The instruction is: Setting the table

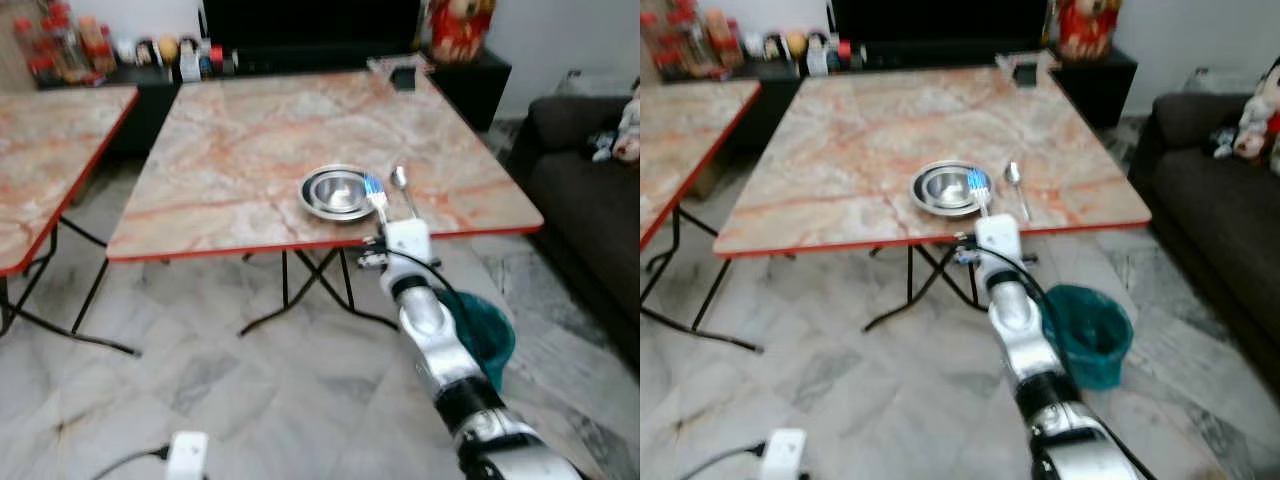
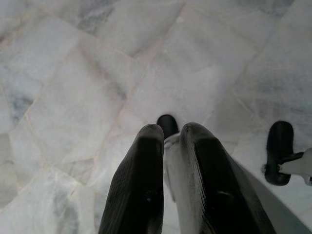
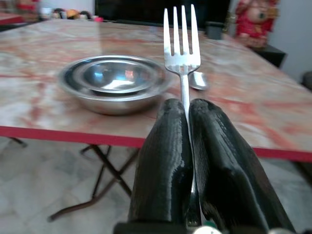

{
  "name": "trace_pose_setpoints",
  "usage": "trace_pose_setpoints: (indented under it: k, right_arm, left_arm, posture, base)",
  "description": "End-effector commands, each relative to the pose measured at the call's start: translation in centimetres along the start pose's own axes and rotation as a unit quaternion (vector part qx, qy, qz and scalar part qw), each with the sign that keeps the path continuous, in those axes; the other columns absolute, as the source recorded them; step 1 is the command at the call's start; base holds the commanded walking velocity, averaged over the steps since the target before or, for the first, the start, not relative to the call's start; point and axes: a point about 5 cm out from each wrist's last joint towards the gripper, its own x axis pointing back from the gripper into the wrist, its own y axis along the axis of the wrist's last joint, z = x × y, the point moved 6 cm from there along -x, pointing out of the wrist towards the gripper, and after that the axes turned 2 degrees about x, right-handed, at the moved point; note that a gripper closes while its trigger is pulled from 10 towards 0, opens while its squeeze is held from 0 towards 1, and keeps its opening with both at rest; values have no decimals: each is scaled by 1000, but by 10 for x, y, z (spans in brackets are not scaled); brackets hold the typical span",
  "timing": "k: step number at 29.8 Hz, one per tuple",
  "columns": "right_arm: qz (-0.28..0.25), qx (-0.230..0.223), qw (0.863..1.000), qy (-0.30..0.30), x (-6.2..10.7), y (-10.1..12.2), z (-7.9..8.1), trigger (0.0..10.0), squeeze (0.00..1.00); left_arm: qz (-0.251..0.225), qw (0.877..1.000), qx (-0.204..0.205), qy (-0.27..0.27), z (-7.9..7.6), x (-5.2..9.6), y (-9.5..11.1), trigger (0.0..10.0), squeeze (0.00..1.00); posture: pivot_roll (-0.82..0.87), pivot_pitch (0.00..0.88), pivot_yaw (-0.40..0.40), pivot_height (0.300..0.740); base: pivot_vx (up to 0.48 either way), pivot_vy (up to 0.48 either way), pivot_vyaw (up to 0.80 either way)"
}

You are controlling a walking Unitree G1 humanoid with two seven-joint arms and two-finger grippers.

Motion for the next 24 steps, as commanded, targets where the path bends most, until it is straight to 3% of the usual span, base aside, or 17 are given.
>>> trace_pose_setpoints:
  k: [1,6,19,24]
  right_arm:
    - [-18,-7,1000,13,-4,14,12,10000,0]
    - [-16,-7,1000,16,-2,13,14,10000,0]
    - [3,-12,1000,0,-3,6,9,10000,0]
    - [1,-3,1000,2,-4,7,11,10000,0]
  left_arm:
    - [-2,1000,7,24,17,1,0,10000,0]
    - [-5,1000,2,25,18,1,1,10000,0]
    - [-8,1000,-5,24,18,1,4,10000,0]
    - [-7,1000,-5,25,19,1,4,10000,0]
  posture:
    - [-14,0,10,740]
    - [-15,0,8,740]
    - [-16,0,5,740]
    - [-9,0,0,740]
  base:
    - [0,0,0]
    - [52,0,0]
    - [317,0,0]
    - [355,0,-350]
